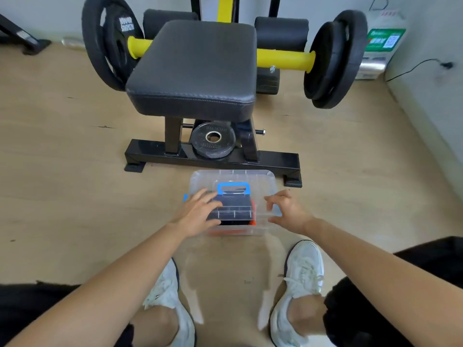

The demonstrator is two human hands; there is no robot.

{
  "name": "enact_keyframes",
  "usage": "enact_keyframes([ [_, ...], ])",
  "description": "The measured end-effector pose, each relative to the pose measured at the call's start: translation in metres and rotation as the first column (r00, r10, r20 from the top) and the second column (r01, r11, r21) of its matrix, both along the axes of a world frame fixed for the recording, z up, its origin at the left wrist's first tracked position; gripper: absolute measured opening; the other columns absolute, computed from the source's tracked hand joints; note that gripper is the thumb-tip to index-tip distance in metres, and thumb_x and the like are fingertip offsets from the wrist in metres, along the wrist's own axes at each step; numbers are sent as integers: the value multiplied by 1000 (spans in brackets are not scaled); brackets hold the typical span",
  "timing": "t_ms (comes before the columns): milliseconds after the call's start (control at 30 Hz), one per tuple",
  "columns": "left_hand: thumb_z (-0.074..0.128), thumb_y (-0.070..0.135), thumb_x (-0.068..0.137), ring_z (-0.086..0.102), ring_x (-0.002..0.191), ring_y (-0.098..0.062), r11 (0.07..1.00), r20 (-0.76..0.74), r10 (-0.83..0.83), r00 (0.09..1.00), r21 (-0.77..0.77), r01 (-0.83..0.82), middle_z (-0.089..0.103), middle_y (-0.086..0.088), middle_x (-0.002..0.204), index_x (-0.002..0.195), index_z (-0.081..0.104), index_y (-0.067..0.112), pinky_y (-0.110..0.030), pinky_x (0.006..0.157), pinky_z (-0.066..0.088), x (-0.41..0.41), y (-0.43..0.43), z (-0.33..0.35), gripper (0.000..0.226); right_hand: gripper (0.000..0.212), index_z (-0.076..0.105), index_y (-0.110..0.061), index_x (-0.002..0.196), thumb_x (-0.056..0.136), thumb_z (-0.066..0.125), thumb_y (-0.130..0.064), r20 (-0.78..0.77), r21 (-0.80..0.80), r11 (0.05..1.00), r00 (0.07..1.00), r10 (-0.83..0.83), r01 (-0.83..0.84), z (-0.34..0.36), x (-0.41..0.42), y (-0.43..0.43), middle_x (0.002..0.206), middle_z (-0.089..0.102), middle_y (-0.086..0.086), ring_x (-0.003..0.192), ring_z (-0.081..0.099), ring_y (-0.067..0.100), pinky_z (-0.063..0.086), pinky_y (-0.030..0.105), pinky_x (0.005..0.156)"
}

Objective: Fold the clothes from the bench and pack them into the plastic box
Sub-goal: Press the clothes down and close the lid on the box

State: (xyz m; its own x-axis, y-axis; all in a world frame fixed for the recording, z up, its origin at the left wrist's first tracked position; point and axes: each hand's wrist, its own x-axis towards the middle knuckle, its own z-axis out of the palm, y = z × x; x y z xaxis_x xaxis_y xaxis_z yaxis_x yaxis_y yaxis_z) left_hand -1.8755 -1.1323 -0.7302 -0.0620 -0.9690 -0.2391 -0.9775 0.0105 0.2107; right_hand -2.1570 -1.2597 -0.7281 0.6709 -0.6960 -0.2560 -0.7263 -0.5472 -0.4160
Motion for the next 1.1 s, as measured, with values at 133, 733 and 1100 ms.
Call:
enact_keyframes([
  [133, 62, 49, 94, -2, 156, -26, 996, -22, 7, 1000, 84, -5, 10, 5, 168, 134, 50, 26, -41, 125, 12, -14, 11, -15, 48, 32, 55, -20, 110, 84, 74, -22, -95, -40, 997, 993, 65, -70, -14, -10, 21, 140, 50, 5, 133, 41, 20, 44, 32, 100],
  [733, 61, 45, 93, -9, 155, -19, 992, -92, 93, 991, 96, -84, 10, 7, 168, 140, 43, 27, -42, 127, 5, -20, 18, -30, 53, 69, 15, -33, 155, 96, 34, -63, -154, -114, 983, 980, 129, -147, -27, 80, 42, 166, 2, -2, 152, 1, 29, 11, 48, 121],
  [1100, 72, 23, 85, 56, 118, -19, 730, -466, 504, 727, -220, -647, 64, 4, 122, 120, 65, 20, -40, 97, 48, 12, 21, -39, 37, 73, -1, -42, 155, 91, 17, -73, -216, -140, 982, 972, 92, -124, -54, 85, 34, 166, -6, -7, 152, -12, 27, -2, 51, 122],
])
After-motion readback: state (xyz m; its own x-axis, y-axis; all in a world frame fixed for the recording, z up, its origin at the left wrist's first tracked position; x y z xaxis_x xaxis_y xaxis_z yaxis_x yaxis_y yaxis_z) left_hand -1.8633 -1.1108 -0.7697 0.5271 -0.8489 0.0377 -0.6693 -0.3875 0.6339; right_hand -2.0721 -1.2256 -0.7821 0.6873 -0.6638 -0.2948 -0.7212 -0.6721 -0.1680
